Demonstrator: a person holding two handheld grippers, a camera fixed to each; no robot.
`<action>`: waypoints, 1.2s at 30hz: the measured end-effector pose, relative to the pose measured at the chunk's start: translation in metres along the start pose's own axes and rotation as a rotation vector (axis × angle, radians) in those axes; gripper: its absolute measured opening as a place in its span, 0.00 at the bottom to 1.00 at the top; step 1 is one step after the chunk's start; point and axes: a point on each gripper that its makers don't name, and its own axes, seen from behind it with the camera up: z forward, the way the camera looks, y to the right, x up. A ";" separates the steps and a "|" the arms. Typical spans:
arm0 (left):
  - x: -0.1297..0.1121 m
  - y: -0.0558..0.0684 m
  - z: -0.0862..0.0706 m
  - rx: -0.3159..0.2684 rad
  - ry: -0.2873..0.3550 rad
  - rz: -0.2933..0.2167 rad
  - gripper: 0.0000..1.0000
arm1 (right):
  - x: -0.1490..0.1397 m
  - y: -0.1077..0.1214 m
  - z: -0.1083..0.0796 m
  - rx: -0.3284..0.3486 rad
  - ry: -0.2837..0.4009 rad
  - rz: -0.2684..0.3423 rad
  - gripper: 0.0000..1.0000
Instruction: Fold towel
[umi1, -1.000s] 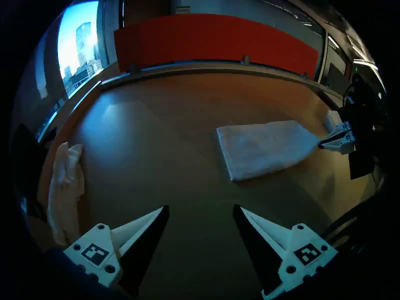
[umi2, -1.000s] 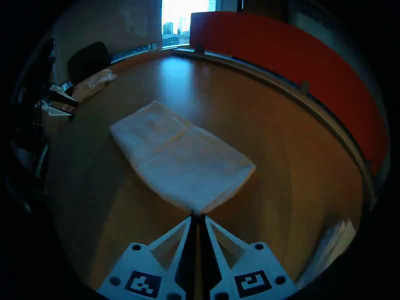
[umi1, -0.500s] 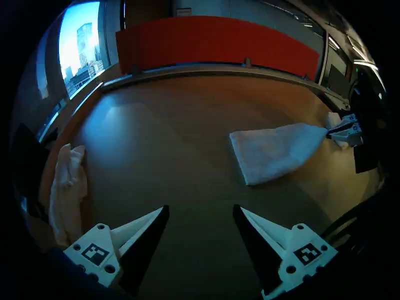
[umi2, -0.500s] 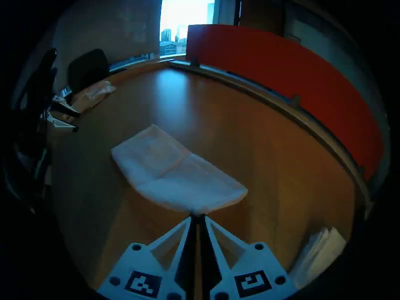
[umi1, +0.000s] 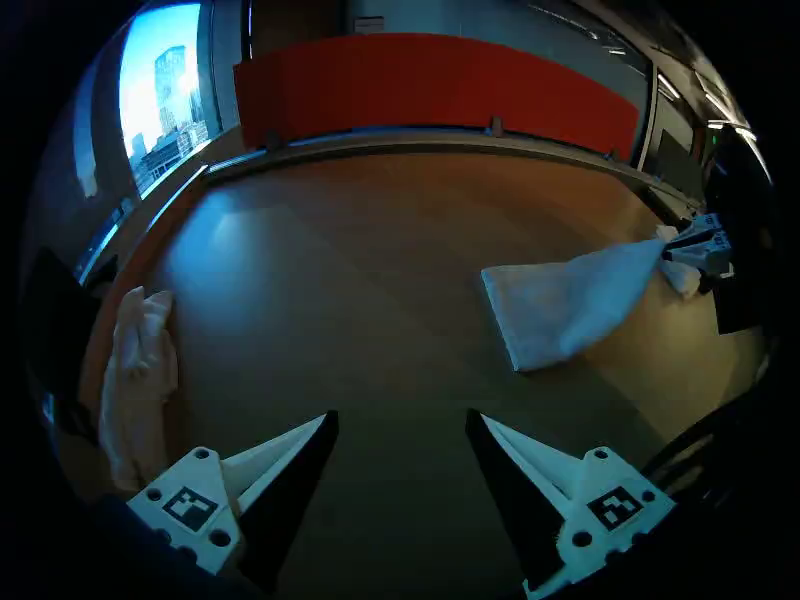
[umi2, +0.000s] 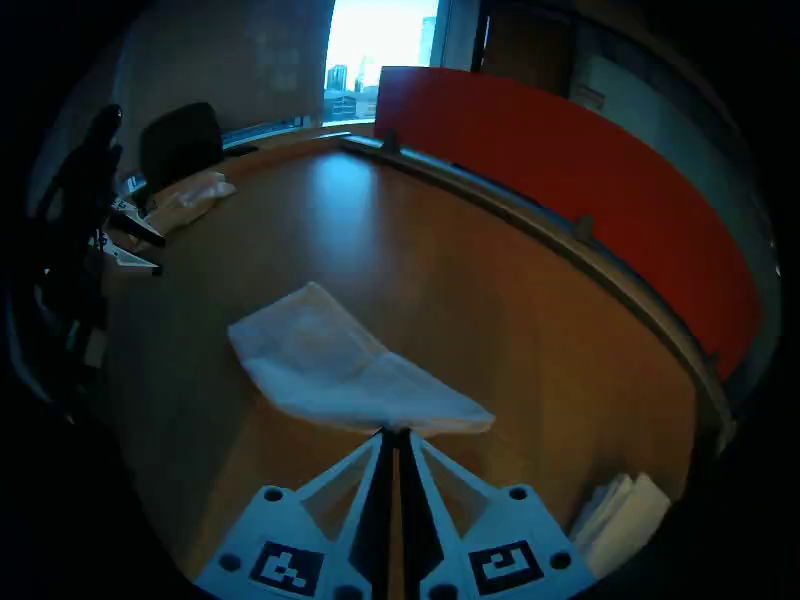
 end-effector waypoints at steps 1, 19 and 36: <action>0.000 0.000 -0.001 0.000 0.000 -0.001 0.94 | 0.003 -0.001 0.000 0.002 0.005 -0.005 0.04; -0.005 0.000 -0.013 0.011 0.008 -0.033 0.94 | 0.051 -0.025 0.017 0.069 0.053 -0.089 0.04; -0.017 -0.014 -0.030 0.046 0.007 -0.093 0.94 | 0.075 -0.085 0.063 0.214 0.041 -0.165 0.04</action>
